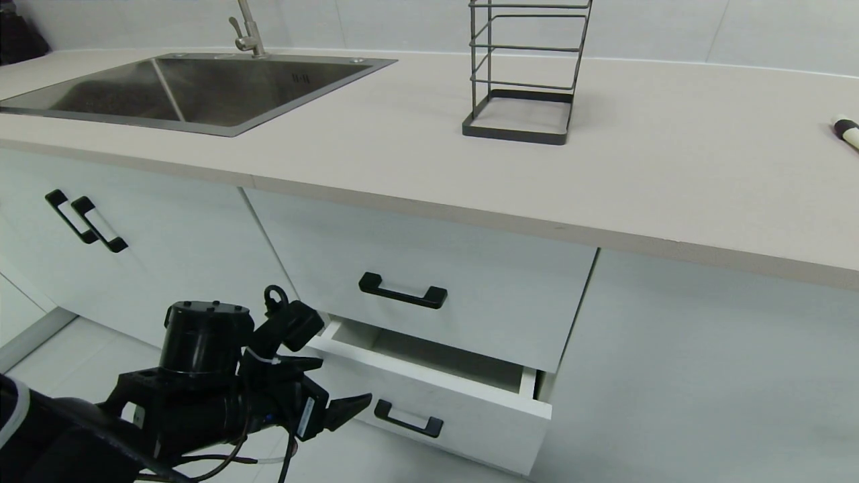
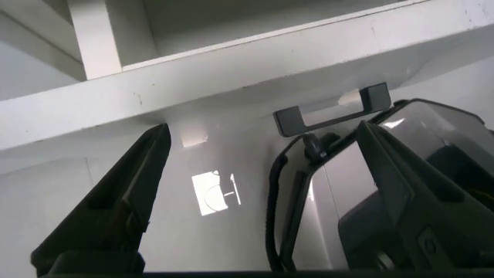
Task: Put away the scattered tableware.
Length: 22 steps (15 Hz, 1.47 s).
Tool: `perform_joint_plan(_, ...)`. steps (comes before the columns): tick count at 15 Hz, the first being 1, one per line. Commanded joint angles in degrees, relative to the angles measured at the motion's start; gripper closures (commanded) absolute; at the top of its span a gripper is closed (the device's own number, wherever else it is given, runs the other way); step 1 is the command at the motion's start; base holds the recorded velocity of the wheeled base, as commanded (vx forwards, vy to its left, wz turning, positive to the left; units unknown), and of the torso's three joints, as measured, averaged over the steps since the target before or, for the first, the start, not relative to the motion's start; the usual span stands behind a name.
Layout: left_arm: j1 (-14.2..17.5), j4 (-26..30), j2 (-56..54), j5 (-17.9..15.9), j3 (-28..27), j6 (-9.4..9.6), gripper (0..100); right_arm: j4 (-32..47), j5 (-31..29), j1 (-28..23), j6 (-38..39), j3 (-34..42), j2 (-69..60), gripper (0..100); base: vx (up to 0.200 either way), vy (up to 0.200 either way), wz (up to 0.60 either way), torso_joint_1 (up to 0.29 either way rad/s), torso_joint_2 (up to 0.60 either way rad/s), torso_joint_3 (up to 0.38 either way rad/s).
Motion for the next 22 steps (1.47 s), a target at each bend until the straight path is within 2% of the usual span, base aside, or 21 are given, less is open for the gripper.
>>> perform_joint_plan(1, 0.0, 0.0, 1.4, 0.0, -1.7, 0.01, 0, 0.0, 0.0, 0.0, 0.0, 0.0, 0.1, 0, 0.000, 0.000, 0.00, 0.000, 0.00, 0.000)
perform_joint_plan(7, 0.1, 0.0, 5.1, 0.2, -8.6, 0.10, 0, 0.0, 0.0, 0.0, 0.0, 0.0, 0.1, 0, 0.000, 0.000, 0.00, 0.000, 0.00, 0.000)
perform_joint_plan(11, 0.1, 0.0, 4.9, 0.2, -7.7, 0.45, 0, 0.0, 0.0, 0.0, 0.0, 0.0, 0.1, 0, 0.000, 0.000, 0.00, 0.000, 0.00, 0.000)
perform_joint_plan(12, 0.1, -0.1, 4.2, 0.2, -6.6, 0.54, 0, 0.0, 0.0, 0.0, 0.0, 0.0, 0.1, 0, 0.000, 0.000, 0.00, 0.000, 0.00, 0.000)
perform_joint_plan(18, 0.1, -6.1, -10.8, 0.1, 10.2, 0.36, 0, 0.0, 0.0, 0.0, 0.0, 0.0, 0.1, 0, 0.000, 0.000, 0.00, 0.000, 0.00, 0.000)
perform_joint_plan(19, 0.1, -6.6, -12.4, 0.1, 11.5, 0.27, 0, 0.0, 0.0, 0.0, 0.0, 0.0, 0.1, 0, 0.000, 0.000, 0.00, 0.000, 0.00, 0.000)
perform_joint_plan(22, 1.4, -6.8, -31.8, 0.2, 21.7, 0.10, 0, 0.0, 0.0, 0.0, 0.0, 0.0, 0.1, 0, 0.000, 0.000, 0.00, 0.000, 0.00, 0.000)
